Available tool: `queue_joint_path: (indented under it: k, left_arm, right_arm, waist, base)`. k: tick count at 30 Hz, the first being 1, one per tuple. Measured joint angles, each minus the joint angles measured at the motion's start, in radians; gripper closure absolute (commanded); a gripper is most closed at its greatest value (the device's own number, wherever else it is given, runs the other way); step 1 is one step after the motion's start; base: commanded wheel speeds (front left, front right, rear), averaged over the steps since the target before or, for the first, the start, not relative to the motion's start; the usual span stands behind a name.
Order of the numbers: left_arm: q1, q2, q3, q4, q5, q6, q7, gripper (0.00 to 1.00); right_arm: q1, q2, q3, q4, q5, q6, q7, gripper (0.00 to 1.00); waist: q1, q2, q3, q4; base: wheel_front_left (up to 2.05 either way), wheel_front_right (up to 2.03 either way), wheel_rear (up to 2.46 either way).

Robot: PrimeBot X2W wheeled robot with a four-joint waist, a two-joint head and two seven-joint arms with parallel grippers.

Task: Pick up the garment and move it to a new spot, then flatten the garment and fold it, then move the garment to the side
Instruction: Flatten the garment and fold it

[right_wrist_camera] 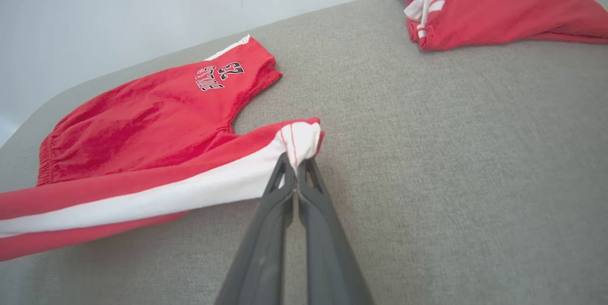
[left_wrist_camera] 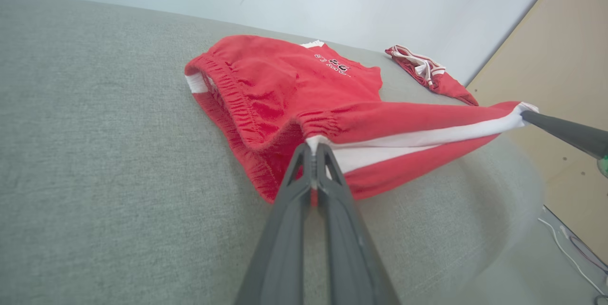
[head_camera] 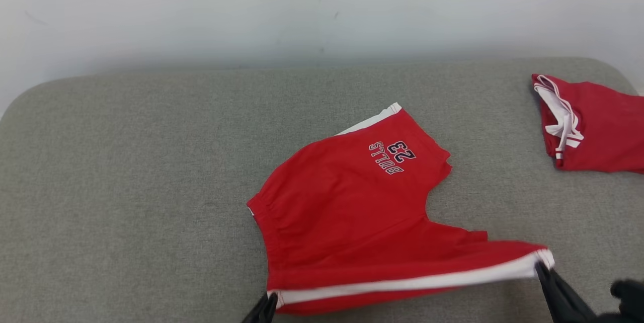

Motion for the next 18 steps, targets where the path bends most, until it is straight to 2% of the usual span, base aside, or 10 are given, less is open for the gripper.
queue_joint_path:
  k: [8, 18]
  left_arm:
    - [-0.160, -0.022, 0.006, 0.010, 0.017, -0.017, 0.000, 1.00]
    - [-0.394, -0.064, 0.031, 0.130, -0.013, -0.025, 0.000, 1.00]
  right_arm:
    - [-0.285, -0.058, 0.043, 0.110, -0.014, 0.000, 0.003, 1.00]
    - [-0.730, -0.063, 0.150, 0.447, -0.051, 0.000, -0.009, 1.00]
  waist:
    - [0.0001, 0.0000, 0.044, 0.028]
    - [0.0003, 0.0001, 0.154, 0.075]
  base:
    - [0.00, 0.00, 0.00]
    - [0.00, 0.00, 0.00]
